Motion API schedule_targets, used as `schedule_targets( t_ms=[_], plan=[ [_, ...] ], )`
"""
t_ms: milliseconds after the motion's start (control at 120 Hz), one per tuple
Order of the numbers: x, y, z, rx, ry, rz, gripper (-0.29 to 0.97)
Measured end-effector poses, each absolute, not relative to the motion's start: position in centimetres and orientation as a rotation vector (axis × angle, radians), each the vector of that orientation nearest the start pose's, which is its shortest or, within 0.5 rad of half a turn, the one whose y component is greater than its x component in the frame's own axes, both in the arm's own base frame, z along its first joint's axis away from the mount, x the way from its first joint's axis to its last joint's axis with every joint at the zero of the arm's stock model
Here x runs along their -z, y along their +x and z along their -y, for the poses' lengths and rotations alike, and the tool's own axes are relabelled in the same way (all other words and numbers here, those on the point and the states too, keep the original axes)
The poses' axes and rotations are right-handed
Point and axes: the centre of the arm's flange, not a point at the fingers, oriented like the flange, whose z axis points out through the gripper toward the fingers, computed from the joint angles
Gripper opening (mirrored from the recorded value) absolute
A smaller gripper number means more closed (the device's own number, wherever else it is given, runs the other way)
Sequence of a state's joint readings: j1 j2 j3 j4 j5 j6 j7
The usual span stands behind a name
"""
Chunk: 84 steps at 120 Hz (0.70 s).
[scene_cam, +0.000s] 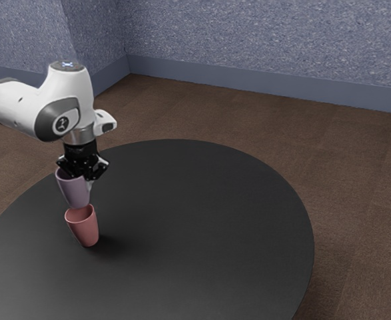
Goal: Place the left cup onto the right cup
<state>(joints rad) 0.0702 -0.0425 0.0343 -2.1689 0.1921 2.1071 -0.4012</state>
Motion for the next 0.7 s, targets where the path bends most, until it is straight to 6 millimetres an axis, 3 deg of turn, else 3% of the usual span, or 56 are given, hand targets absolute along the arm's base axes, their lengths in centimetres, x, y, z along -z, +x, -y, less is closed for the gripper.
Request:
schedule_targets(
  t_ms=[700],
  plan=[
    [-39.7,51.6,-6.2,0.019,-2.908,0.663,-0.10]
  ],
)
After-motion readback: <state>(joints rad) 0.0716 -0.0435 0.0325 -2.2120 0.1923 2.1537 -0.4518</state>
